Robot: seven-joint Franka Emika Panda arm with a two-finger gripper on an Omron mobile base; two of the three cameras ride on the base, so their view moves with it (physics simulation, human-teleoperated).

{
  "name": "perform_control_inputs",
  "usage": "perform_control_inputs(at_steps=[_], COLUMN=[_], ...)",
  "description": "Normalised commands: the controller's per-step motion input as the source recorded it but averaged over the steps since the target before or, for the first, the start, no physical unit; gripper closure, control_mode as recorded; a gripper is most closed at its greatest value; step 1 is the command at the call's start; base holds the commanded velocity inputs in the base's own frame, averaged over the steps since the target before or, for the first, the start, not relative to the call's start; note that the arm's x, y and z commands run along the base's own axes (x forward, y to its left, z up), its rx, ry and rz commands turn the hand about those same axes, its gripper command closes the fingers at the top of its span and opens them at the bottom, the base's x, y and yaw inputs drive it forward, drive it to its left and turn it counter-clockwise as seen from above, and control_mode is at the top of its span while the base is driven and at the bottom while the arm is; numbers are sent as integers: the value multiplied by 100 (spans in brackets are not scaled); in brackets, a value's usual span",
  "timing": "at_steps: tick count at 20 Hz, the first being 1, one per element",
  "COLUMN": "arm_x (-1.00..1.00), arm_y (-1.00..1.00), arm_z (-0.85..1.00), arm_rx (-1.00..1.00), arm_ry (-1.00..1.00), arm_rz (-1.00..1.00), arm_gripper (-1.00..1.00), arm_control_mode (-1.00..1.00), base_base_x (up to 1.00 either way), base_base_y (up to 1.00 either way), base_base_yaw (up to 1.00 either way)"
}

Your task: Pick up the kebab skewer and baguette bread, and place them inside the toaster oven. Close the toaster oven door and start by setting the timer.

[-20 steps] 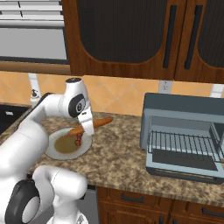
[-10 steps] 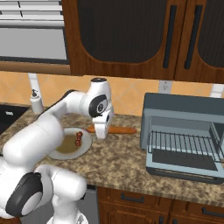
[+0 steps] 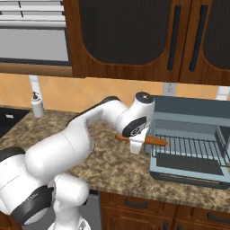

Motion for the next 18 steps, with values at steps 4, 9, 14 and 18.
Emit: perform_control_inputs(at_steps=[4, 9, 14, 18], arm_x=[0, 12, 15, 14], arm_y=[-75, -66, -78, -82], arm_z=[-1, 0, 0, 0], arm_rx=[9, 10, 4, 0], arm_ry=[-23, -17, -14, -8], arm_rz=[0, 0, 0, 5], arm_gripper=[100, 100, 100, 100], arm_control_mode=[-100, -100, -100, -100], base_base_x=[0, 0, 0, 0], base_base_y=[0, 0, 0, 0], base_base_yaw=[0, 0, 0, 0])
